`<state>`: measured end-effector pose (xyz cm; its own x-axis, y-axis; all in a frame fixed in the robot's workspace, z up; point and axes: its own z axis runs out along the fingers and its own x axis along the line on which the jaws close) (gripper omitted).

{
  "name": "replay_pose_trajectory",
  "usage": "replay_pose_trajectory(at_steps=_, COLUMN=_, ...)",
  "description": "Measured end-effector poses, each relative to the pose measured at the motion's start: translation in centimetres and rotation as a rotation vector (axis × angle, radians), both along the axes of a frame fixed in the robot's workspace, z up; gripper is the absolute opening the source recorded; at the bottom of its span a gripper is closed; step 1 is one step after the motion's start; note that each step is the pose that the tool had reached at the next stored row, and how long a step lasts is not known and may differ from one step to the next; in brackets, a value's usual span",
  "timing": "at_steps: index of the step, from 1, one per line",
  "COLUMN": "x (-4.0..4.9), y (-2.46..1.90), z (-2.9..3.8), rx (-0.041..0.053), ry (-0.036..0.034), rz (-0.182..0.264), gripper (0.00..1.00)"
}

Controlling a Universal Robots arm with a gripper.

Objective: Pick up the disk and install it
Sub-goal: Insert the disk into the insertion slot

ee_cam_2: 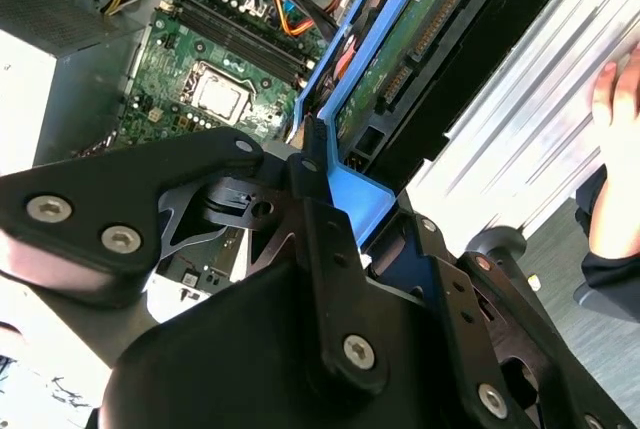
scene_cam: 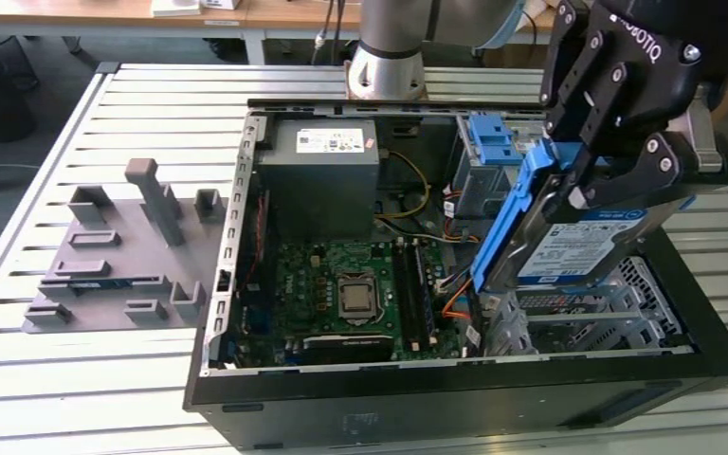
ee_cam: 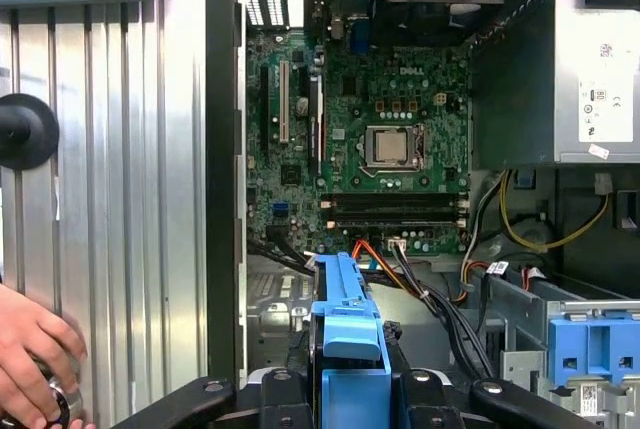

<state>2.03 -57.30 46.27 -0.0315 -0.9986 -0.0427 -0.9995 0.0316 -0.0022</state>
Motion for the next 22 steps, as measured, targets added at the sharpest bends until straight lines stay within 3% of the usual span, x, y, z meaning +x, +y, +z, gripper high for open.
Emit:
replay_pose_trajectory(at_steps=8, x=0.09, y=0.00, z=-0.02, rx=0.0001, ry=-0.0001, rz=0.000, gripper=0.36)
replay_pose_trajectory(at_steps=22, x=1.49, y=-0.01, z=-0.29, rx=0.0001, ry=-0.0001, rz=0.000, gripper=0.36)
